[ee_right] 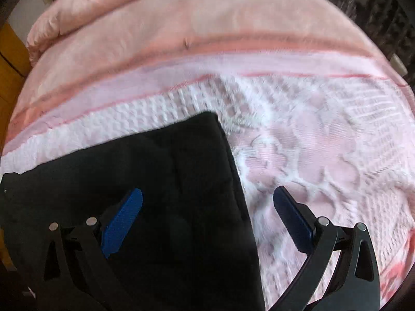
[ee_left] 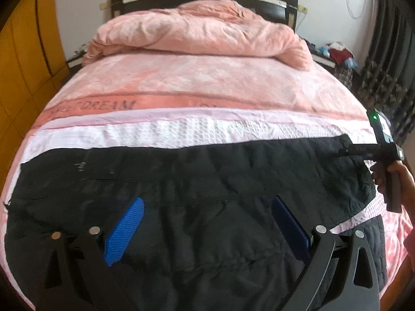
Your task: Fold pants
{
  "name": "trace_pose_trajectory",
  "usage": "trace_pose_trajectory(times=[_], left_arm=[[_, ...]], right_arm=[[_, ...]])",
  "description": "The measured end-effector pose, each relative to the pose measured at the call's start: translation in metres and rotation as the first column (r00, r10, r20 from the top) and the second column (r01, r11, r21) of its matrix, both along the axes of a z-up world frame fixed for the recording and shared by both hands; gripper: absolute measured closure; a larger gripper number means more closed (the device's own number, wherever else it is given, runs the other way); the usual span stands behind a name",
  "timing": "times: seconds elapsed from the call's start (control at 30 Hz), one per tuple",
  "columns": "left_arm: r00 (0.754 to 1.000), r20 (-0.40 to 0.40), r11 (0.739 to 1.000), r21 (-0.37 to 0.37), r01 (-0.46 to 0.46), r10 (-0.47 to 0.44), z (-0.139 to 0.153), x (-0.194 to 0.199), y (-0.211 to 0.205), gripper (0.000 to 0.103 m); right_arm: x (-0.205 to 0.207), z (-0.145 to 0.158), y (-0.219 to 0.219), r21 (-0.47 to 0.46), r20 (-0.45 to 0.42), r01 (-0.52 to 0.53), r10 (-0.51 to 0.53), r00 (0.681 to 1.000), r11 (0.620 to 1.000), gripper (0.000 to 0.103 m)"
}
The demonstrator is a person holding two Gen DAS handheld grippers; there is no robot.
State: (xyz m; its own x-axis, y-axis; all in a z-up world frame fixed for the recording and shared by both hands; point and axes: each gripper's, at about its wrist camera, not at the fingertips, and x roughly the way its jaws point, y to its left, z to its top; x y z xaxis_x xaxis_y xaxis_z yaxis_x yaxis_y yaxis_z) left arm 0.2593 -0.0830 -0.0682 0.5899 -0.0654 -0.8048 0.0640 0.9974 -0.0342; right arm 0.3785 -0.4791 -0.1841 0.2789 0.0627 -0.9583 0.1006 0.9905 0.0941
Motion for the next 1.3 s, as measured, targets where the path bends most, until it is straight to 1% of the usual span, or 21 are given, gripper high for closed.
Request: trace_pose_trajectory(times=[0.13, 0.2, 0.27, 0.3, 0.33, 0.37, 0.4, 0.43, 0.5, 0.57, 0.67, 0.73, 0.8, 0.87, 0.97, 1.0, 1.07, 1.1, 1.23, 1.27, 1.3], left_arm=[[0.999, -0.028, 0.999, 0.026, 0.029, -0.028, -0.015, 0.012, -0.015, 0.004], [0.998, -0.036, 0.998, 0.035, 0.045, -0.043, -0.019, 0.015, -0.02, 0.004], [0.998, -0.039, 0.997, 0.042, 0.06, -0.058, -0.021, 0.017, -0.024, 0.004], [0.997, -0.04, 0.996, 0.044, 0.074, -0.072, -0.02, 0.02, -0.025, 0.004], [0.995, -0.039, 0.995, 0.043, 0.09, -0.088, -0.02, 0.022, -0.027, 0.004], [0.994, -0.037, 0.994, 0.042, 0.101, -0.099, -0.019, 0.024, -0.028, 0.004], [0.992, -0.029, 0.991, 0.046, 0.126, -0.125, -0.018, 0.029, -0.031, 0.004], [0.989, -0.022, 0.988, 0.048, 0.15, -0.149, -0.018, 0.032, -0.033, 0.004], [0.98, -0.003, 0.978, 0.064, 0.198, -0.198, -0.016, 0.042, -0.037, 0.004], [0.963, 0.016, 0.961, 0.067, 0.267, -0.268, -0.015, 0.052, -0.041, 0.004], [0.921, 0.022, 0.919, 0.075, 0.386, -0.389, -0.014, 0.072, -0.052, 0.004], [0.886, 0.017, 0.883, 0.081, 0.461, -0.464, -0.014, 0.089, -0.061, 0.004], [0.854, 0.005, 0.852, 0.071, 0.519, -0.521, -0.015, 0.103, -0.069, 0.004], [0.813, -0.01, 0.812, 0.048, 0.581, -0.582, -0.017, 0.116, -0.078, 0.004], [0.734, -0.058, 0.736, -0.02, 0.676, -0.676, -0.021, 0.127, -0.093, 0.004], [0.711, -0.076, 0.714, -0.029, 0.699, -0.699, -0.023, 0.129, -0.098, 0.004], [0.653, -0.109, 0.661, -0.056, 0.748, -0.749, -0.025, 0.131, -0.108, 0.004], [0.62, -0.131, 0.632, -0.088, 0.77, -0.774, -0.026, 0.134, -0.113, 0.004], [0.54, -0.213, 0.574, -0.156, 0.804, -0.814, -0.034, 0.138, -0.124, 0.004], [0.526, -0.229, 0.566, -0.171, 0.806, -0.819, -0.036, 0.138, -0.125, 0.005], [0.523, -0.237, 0.565, -0.174, 0.806, -0.819, -0.038, 0.138, -0.125, 0.007]], right_arm=[[0.001, -0.004, -0.001, 0.007, 0.018, -0.023, 0.023, 1.0, 1.0, 0.003], [-0.005, 0.003, 0.001, 0.012, 0.056, -0.069, 0.068, 0.996, 0.998, 0.029], [-0.012, 0.012, 0.001, 0.013, 0.076, -0.097, 0.095, 0.993, 0.995, 0.069], [-0.017, 0.019, 0.0, -0.015, 0.087, -0.108, 0.109, 0.99, 0.994, 0.076], [-0.021, 0.024, -0.001, -0.019, 0.097, -0.125, 0.126, 0.987, 0.992, 0.088], [-0.027, 0.03, -0.003, 0.017, 0.113, -0.148, 0.146, 0.983, 0.989, 0.098], [-0.035, 0.038, -0.006, 0.078, 0.14, -0.161, 0.149, 0.979, 0.984, 0.098], [-0.046, 0.052, -0.008, 0.105, 0.195, -0.19, 0.167, 0.966, 0.976, 0.098], [-0.063, 0.073, -0.009, 0.12, 0.265, -0.246, 0.208, 0.942, 0.962, 0.098], [-0.079, 0.093, -0.011, 0.149, 0.32, -0.297, 0.238, 0.917, 0.943, 0.099], [-0.106, 0.124, -0.011, 0.162, 0.404, -0.389, 0.299, 0.865, 0.907, 0.099], [-0.124, 0.14, -0.011, 0.152, 0.445, -0.441, 0.337, 0.83, 0.885, 0.099], [-0.136, 0.154, -0.004, 0.143, 0.481, -0.483, 0.366, 0.797, 0.864, 0.099], [-0.148, 0.162, -0.001, 0.141, 0.507, -0.513, 0.384, 0.772, 0.847, 0.099], [-0.154, 0.17, 0.001, 0.136, 0.528, -0.546, 0.405, 0.746, 0.827, 0.099], [-0.158, 0.172, 0.002, 0.139, 0.535, -0.557, 0.411, 0.738, 0.819, 0.099], [-0.169, 0.177, 0.002, 0.137, 0.549, -0.575, 0.421, 0.722, 0.806, 0.099], [-0.176, 0.179, 0.004, 0.129, 0.556, -0.587, 0.432, 0.71, 0.799, 0.099], [-0.188, 0.183, 0.009, 0.1, 0.562, -0.616, 0.467, 0.683, 0.781, 0.099], [-0.189, 0.183, 0.009, 0.095, 0.562, -0.617, 0.469, 0.681, 0.781, 0.099], [-0.19, 0.183, 0.01, 0.094, 0.563, -0.618, 0.47, 0.68, 0.781, 0.099]])
